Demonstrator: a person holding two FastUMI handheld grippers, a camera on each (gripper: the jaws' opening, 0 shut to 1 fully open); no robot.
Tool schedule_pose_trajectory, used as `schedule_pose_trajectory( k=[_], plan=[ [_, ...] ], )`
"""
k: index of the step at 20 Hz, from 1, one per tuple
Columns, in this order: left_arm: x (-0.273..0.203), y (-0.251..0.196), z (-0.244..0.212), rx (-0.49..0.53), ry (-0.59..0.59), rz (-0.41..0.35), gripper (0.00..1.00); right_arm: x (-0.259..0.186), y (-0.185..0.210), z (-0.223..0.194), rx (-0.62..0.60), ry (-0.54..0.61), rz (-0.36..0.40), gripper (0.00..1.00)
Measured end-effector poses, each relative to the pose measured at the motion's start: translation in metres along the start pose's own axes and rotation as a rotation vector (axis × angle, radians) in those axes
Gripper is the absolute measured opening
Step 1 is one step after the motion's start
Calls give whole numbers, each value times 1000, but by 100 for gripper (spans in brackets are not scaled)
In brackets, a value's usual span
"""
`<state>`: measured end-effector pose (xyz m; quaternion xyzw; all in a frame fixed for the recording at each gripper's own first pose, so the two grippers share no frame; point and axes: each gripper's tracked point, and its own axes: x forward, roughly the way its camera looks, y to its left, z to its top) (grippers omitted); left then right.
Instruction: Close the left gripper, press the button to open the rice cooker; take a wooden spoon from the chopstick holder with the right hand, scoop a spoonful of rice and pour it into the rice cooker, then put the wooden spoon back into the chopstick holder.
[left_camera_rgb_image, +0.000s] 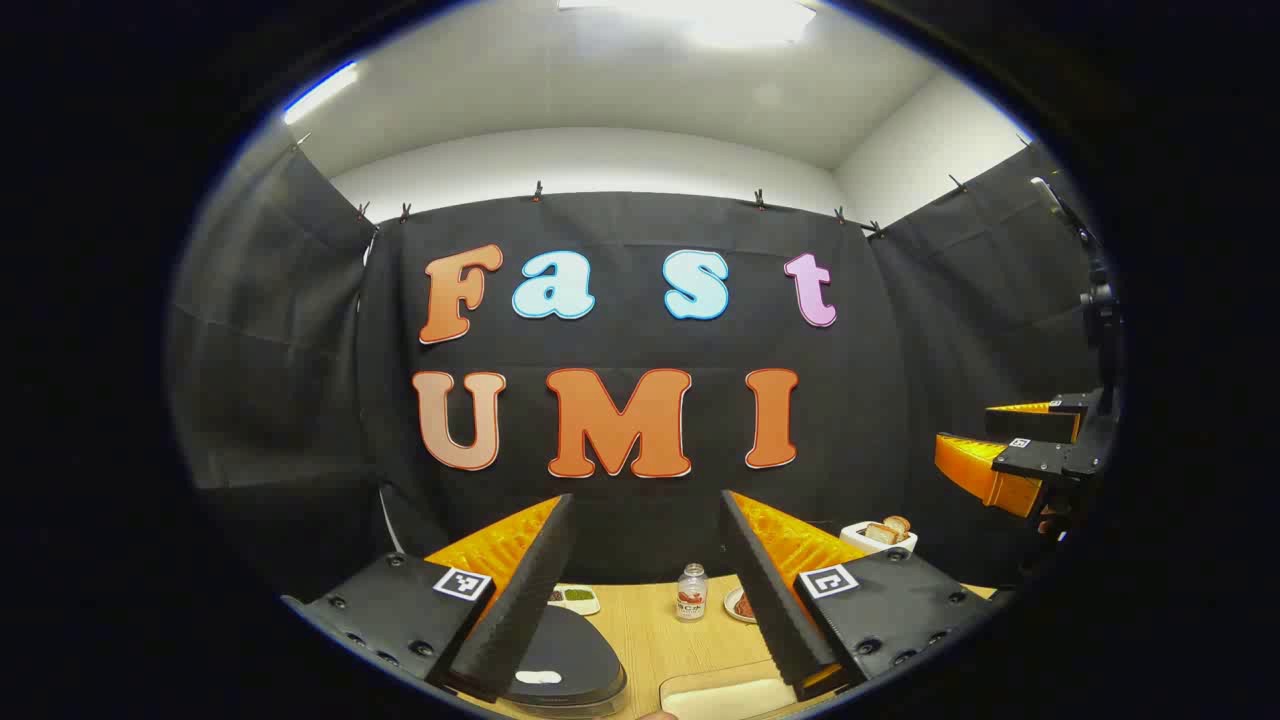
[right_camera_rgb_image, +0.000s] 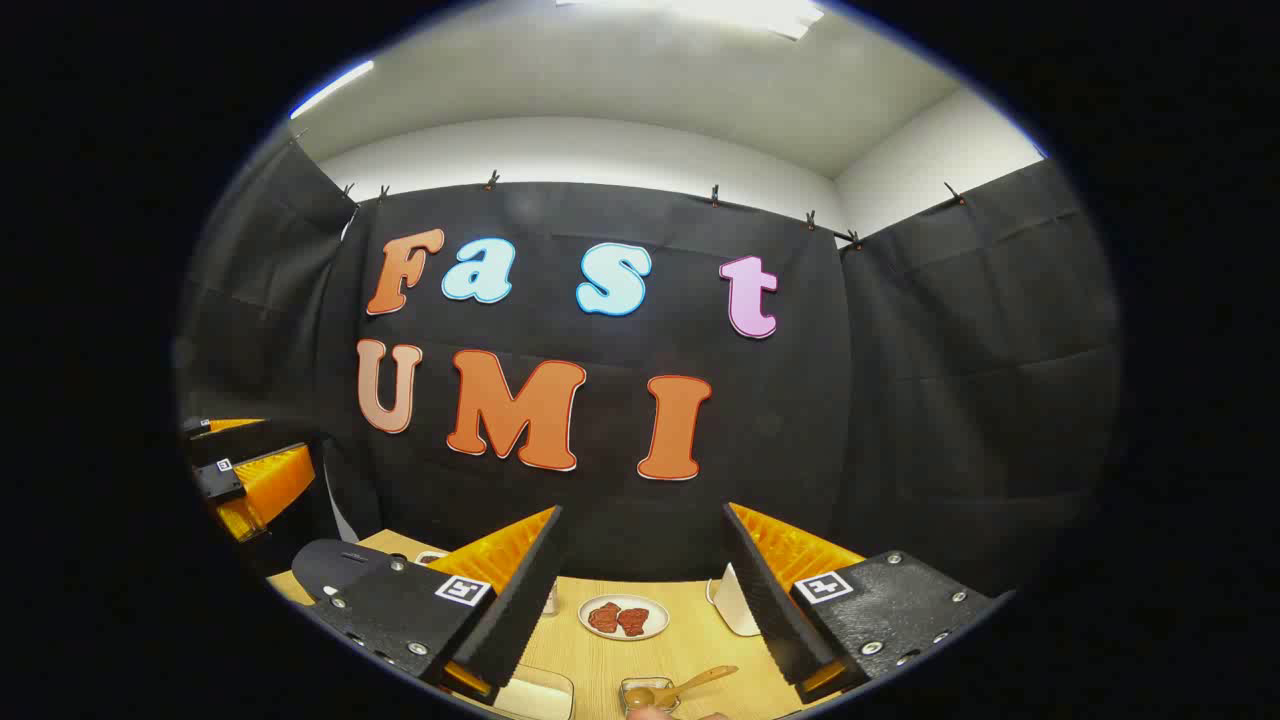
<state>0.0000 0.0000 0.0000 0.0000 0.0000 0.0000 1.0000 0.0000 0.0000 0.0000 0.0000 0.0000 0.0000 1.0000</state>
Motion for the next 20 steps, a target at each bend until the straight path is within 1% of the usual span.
schedule_pose_trajectory(
  k=[11,12,14,15,16,17,18,20],
  plan=[
    [8,0,-7,8,11,7,93,13,-2,-7,12,13,-2,95],
    [9,0,-6,9,12,7,96,14,-2,-7,12,12,-3,95],
    [10,1,-7,9,12,6,96,17,0,-8,12,13,0,95],
    [10,0,-7,11,12,4,99,17,0,-9,13,15,3,95],
    [12,-1,-7,15,9,4,96,18,1,-10,15,16,3,95],
    [13,-1,-7,19,8,4,96,19,1,-11,17,18,6,95],
    [14,-1,-7,20,7,4,93,20,2,-11,16,18,6,95],
    [15,-3,-7,20,7,-1,93,20,0,-12,16,19,4,95]
  ],
)
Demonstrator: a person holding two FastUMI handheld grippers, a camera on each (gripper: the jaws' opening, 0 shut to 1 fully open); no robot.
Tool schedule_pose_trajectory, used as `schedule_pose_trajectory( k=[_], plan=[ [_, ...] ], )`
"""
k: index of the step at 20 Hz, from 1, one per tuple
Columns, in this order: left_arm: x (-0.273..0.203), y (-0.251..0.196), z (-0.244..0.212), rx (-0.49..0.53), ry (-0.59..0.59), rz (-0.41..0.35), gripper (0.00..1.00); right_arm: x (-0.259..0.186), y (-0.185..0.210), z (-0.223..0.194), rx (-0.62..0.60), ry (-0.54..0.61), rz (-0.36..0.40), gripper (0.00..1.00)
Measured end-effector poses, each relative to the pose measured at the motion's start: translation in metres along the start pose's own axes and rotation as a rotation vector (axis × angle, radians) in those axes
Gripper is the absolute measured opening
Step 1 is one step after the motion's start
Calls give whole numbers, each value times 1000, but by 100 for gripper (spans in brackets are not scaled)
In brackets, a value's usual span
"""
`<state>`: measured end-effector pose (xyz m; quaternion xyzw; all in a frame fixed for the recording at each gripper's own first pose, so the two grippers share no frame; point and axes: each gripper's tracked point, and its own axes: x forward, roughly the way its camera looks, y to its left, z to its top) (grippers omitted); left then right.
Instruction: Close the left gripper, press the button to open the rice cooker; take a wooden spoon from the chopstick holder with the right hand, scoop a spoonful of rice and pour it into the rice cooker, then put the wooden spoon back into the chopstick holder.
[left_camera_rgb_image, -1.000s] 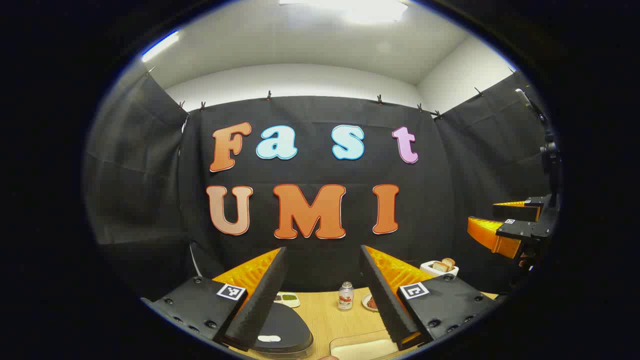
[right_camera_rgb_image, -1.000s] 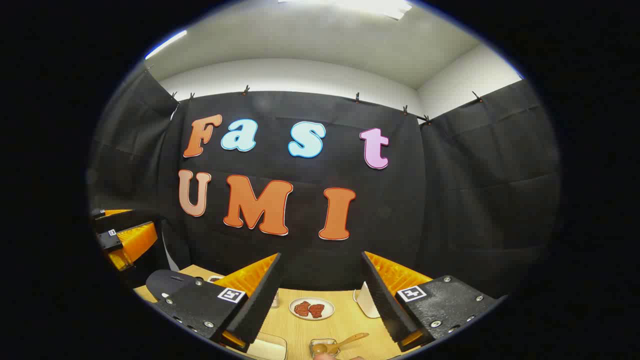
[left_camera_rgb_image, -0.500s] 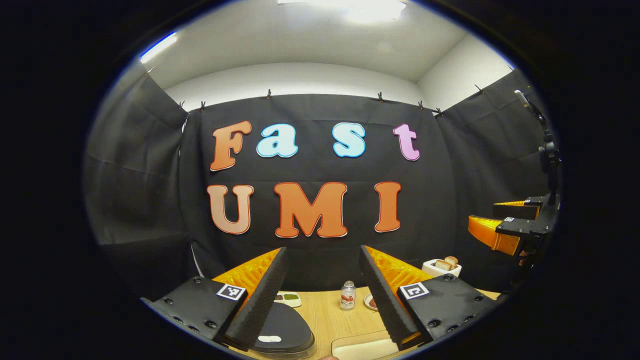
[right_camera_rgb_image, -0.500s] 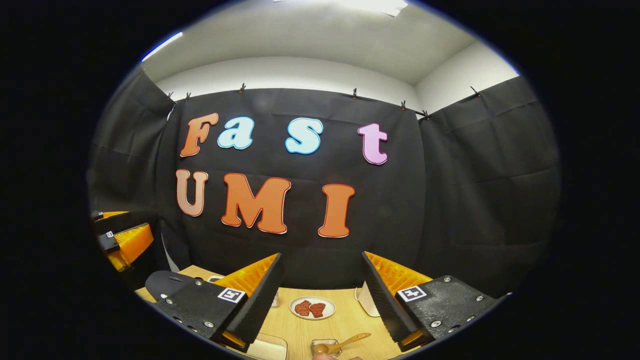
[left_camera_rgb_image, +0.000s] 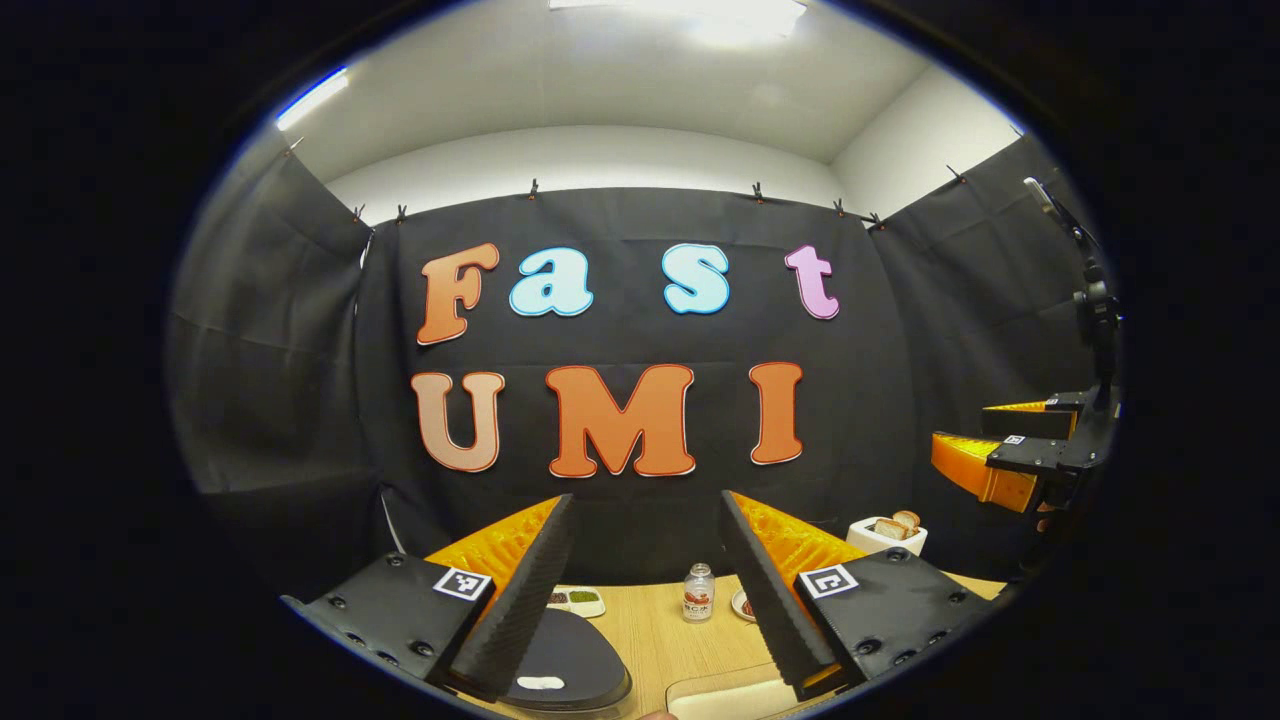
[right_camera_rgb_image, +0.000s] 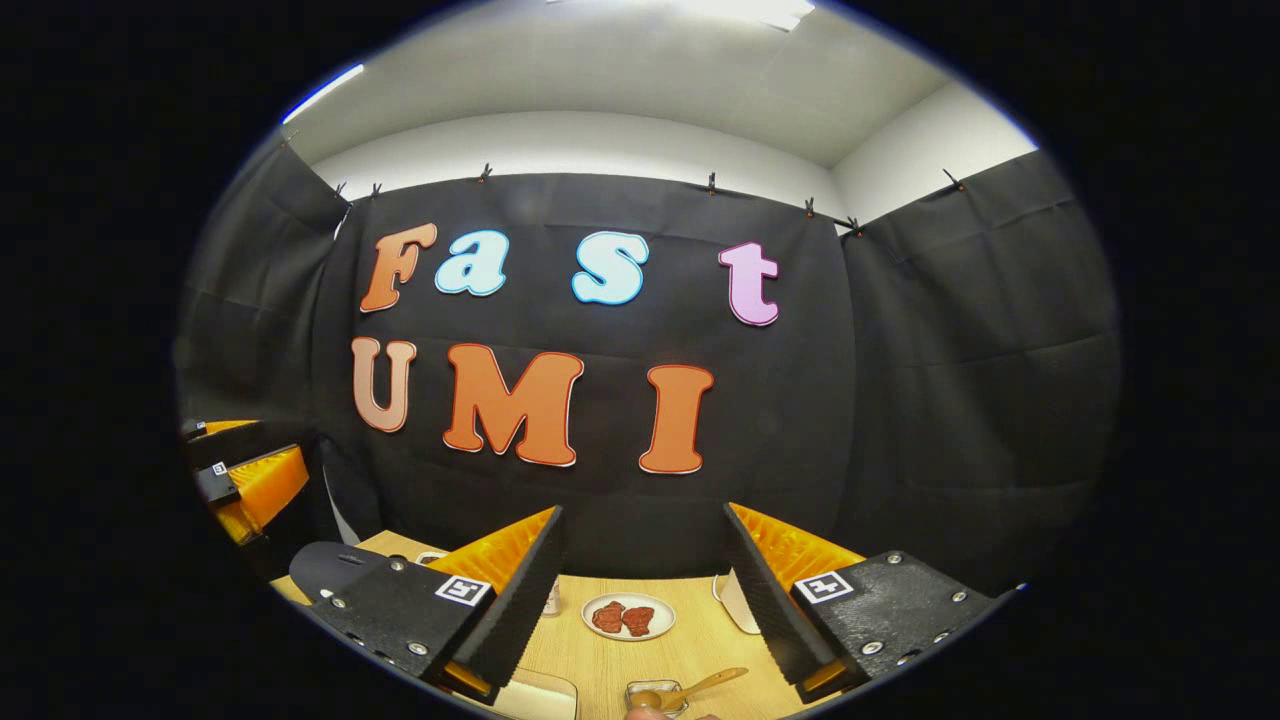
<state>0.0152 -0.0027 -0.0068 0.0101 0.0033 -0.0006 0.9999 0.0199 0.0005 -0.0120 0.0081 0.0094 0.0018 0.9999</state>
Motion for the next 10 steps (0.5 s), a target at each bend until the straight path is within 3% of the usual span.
schedule_pose_trajectory(
  k=[10],
  plan=[
    [-4,2,-1,13,6,6,96,-1,-1,-3,12,9,-4,95]
  ],
)
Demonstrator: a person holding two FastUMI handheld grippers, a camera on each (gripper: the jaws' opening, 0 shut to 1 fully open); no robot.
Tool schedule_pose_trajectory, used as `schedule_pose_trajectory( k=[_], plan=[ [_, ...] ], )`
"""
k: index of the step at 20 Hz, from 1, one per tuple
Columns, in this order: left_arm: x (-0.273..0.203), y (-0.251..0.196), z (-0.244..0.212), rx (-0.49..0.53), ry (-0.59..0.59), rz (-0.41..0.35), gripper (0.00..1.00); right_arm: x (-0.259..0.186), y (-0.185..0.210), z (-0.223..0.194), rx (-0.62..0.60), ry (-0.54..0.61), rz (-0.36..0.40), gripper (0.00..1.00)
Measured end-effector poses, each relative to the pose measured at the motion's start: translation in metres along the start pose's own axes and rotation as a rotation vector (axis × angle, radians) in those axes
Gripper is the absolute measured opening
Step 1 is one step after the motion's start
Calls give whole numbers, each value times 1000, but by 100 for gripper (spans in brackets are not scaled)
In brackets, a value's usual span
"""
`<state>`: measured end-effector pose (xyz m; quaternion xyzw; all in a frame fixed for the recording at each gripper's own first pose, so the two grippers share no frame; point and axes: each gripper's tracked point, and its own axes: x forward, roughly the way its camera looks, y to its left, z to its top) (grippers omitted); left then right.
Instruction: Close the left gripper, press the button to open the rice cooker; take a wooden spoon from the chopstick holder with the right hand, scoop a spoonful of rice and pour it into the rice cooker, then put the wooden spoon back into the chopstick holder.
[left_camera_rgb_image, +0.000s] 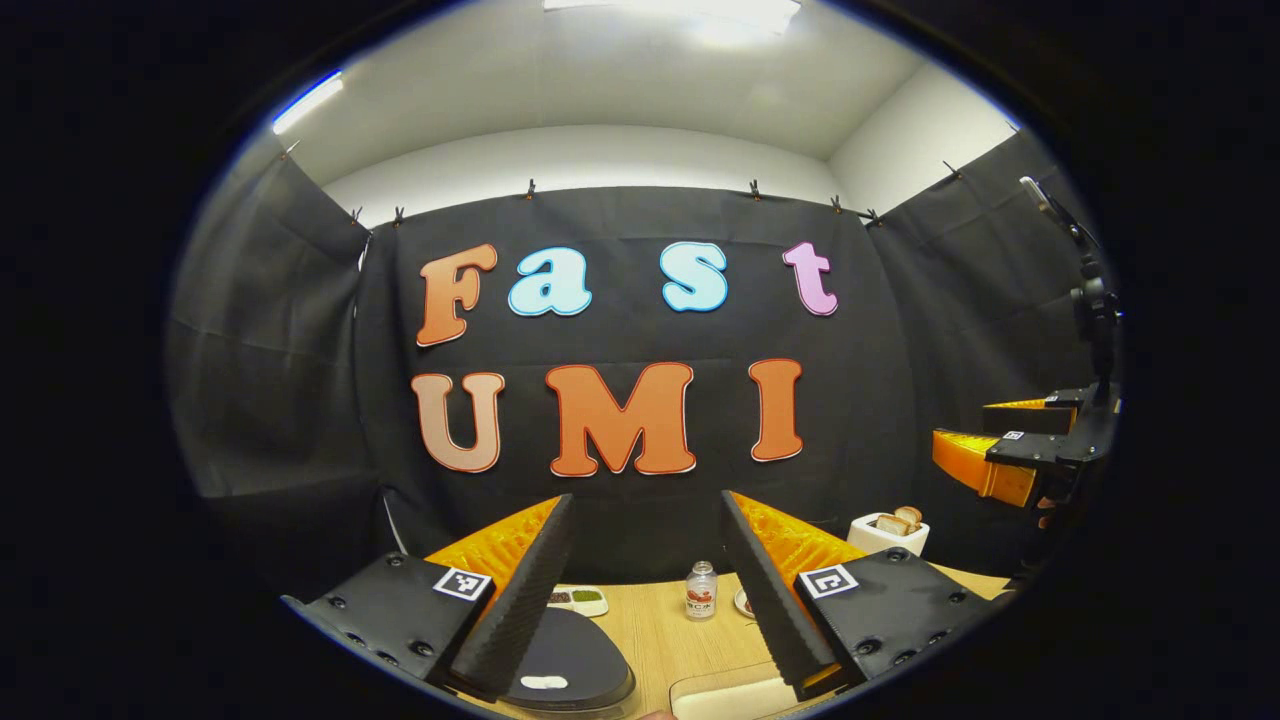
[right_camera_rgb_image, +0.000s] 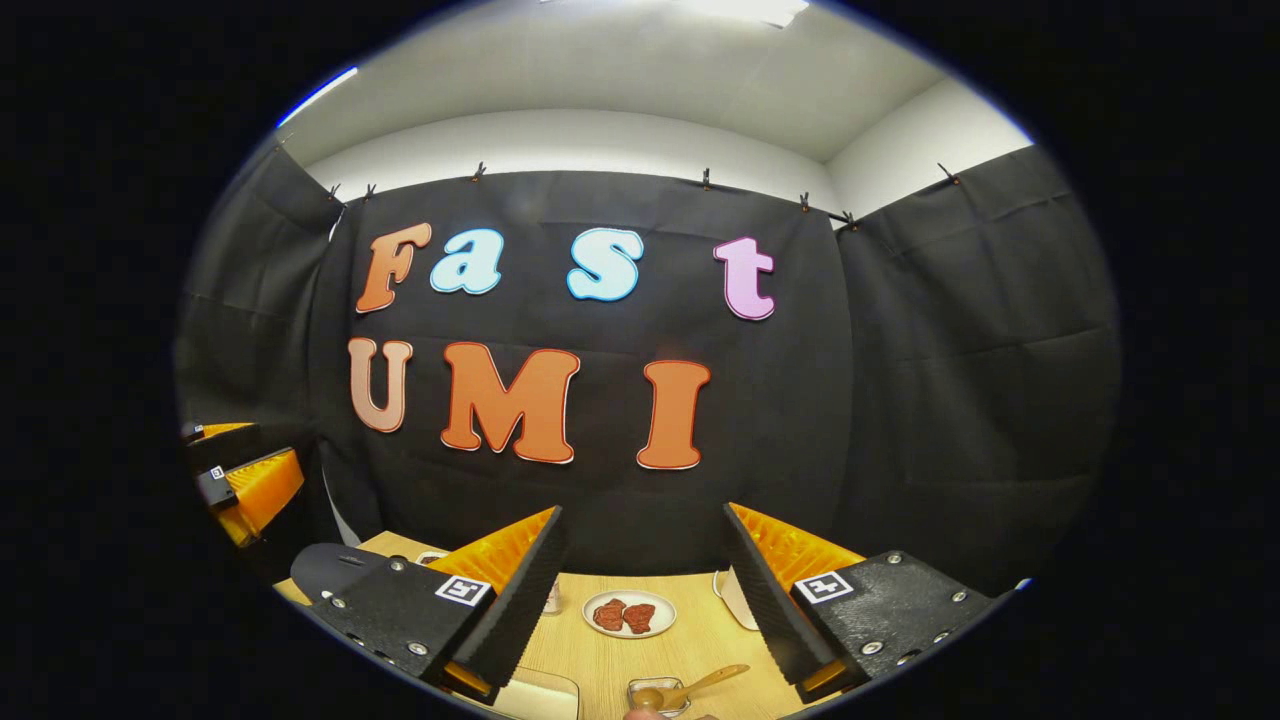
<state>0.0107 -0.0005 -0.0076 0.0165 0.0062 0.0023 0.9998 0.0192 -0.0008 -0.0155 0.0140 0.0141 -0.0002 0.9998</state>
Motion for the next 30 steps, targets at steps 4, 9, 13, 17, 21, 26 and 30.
schedule_pose_trajectory(
  k=[4,9,13,17,21,26,30],
  plan=[
    [-2,1,1,-1,-2,5,93,-1,1,-1,0,3,10,95],
    [-3,-4,4,-1,-6,0,95,-2,-4,2,-3,-1,5,95],
    [-7,-7,4,-1,-7,-11,93,-4,-8,0,6,2,3,95],
    [-2,-1,-15,-36,54,11,93,-6,-14,-7,-9,12,-2,97],
    [2,17,-36,-37,128,74,99,-5,-20,-18,-7,35,1,97],
    [6,45,-68,-17,233,192,23,-3,-34,-27,1,56,-15,95],
    [10,51,-105,-49,371,238,6,1,-39,-37,1,76,-23,95]
  ],
)
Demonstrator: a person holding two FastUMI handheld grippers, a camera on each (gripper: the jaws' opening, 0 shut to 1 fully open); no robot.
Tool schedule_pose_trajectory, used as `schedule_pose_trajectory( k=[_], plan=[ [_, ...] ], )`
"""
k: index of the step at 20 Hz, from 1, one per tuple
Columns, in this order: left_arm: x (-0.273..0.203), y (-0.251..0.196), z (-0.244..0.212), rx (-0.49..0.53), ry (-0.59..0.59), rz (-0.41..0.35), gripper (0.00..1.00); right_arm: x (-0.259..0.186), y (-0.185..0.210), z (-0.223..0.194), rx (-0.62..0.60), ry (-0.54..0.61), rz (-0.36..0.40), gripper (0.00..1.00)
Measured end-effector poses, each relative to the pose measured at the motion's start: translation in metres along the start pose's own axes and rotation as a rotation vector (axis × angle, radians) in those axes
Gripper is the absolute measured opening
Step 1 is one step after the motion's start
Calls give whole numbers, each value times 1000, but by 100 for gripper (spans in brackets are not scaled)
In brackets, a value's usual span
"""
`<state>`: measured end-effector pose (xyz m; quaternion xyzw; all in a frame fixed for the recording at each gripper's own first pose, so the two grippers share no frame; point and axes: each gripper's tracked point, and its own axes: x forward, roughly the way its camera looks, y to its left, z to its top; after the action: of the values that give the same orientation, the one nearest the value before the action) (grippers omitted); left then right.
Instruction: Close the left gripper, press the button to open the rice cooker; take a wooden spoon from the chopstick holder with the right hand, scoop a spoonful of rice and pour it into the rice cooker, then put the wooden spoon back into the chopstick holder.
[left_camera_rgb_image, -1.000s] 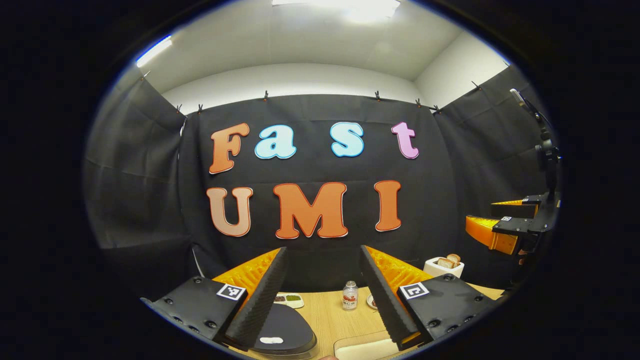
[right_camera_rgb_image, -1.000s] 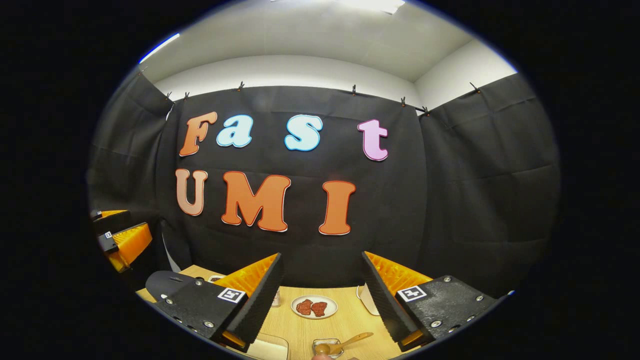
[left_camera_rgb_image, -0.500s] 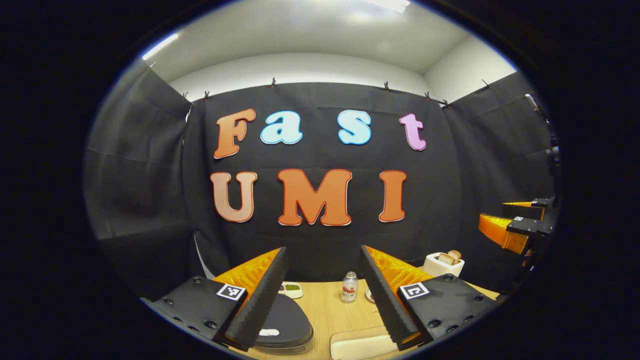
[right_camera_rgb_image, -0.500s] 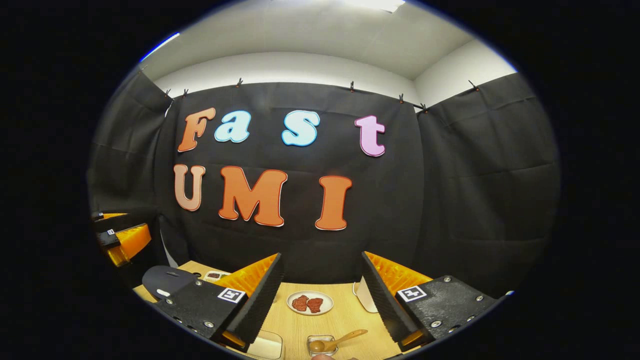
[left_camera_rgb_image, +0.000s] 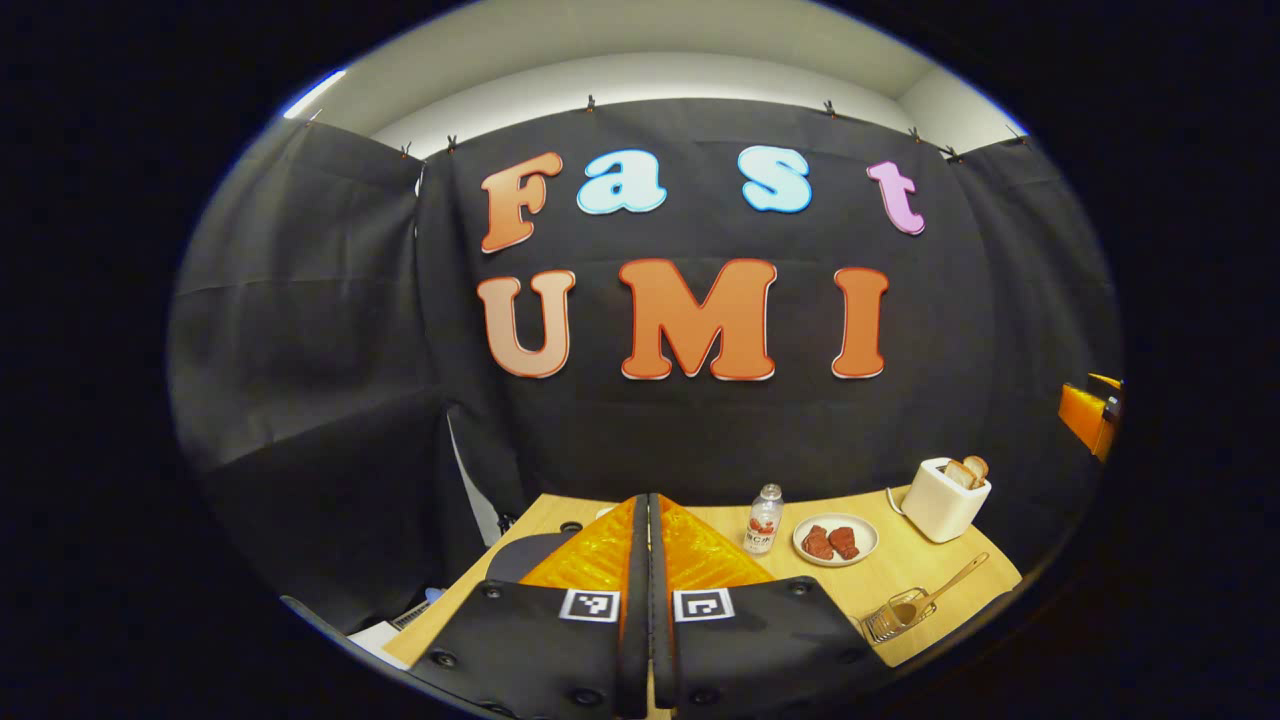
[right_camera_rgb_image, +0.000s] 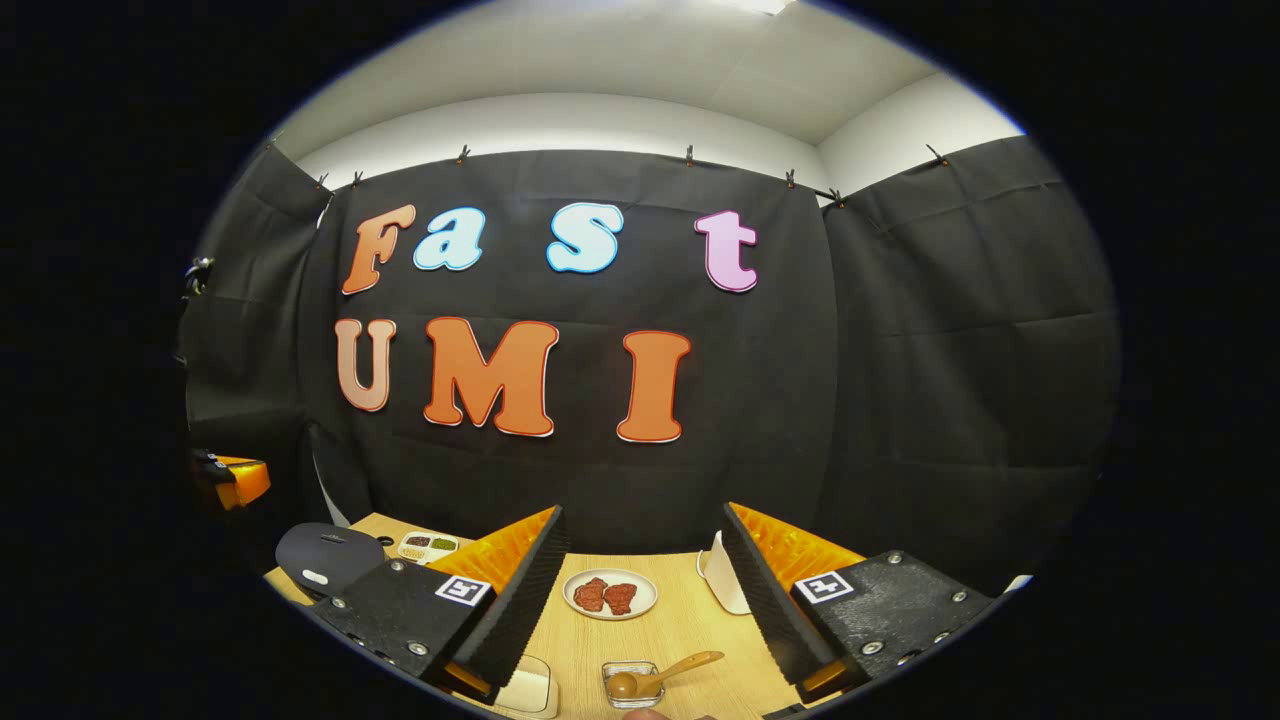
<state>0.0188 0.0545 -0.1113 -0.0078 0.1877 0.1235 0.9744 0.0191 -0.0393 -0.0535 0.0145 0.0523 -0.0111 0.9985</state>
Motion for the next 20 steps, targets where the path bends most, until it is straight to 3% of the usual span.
schedule_pose_trajectory(
  k=[6,7,9,12,20],
  plan=[
    [42,33,-43,-101,276,-22,6,7,-5,-15,-23,31,-9,95],
    [49,40,-48,-130,329,-20,2,8,-6,-19,-25,39,-10,95],
    [59,54,-71,-191,447,-20,6,9,-10,-27,-25,55,-14,95],
    [64,66,-119,-267,655,-27,2,12,-15,-44,-23,89,-21,95],
    [74,65,-196,-413,874,-37,6,18,-19,-85,-27,172,-16,95]
  ],
)
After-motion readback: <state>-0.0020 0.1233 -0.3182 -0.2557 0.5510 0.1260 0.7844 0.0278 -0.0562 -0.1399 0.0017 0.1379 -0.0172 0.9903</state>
